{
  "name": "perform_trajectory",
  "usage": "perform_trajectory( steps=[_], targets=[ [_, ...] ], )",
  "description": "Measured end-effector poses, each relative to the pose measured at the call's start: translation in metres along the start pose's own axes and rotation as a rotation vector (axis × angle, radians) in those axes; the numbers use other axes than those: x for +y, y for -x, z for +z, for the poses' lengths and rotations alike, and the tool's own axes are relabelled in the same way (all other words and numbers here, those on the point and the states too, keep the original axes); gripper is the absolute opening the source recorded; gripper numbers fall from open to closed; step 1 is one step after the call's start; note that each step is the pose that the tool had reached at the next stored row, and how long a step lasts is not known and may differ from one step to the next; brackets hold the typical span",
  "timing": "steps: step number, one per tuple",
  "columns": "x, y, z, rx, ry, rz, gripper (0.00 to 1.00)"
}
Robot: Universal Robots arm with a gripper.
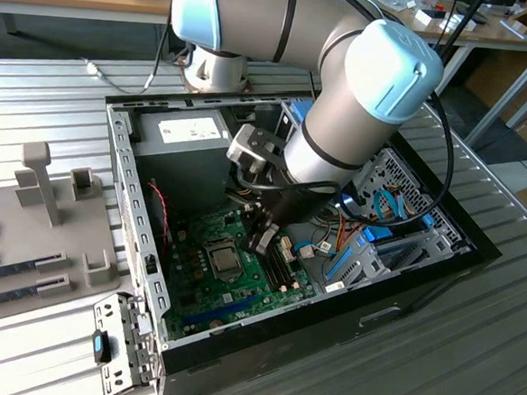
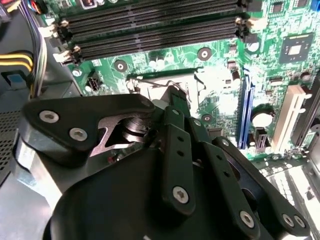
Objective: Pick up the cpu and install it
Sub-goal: 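Install the first cpu locking lever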
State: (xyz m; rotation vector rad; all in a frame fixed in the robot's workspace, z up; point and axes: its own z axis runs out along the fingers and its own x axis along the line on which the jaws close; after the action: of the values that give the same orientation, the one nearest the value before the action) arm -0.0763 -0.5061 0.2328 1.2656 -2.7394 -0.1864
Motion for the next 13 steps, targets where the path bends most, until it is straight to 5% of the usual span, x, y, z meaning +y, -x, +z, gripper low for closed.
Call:
perform_trajectory(
  steps=[5,13],
  targets=[
    [-0.0031,0.0022,0.0043,0.0007,0.0005,0.002,0.11],
    [-0.0060,0.0033,0.0198,0.0023,-0.0024,0.020,0.11]
  ],
)
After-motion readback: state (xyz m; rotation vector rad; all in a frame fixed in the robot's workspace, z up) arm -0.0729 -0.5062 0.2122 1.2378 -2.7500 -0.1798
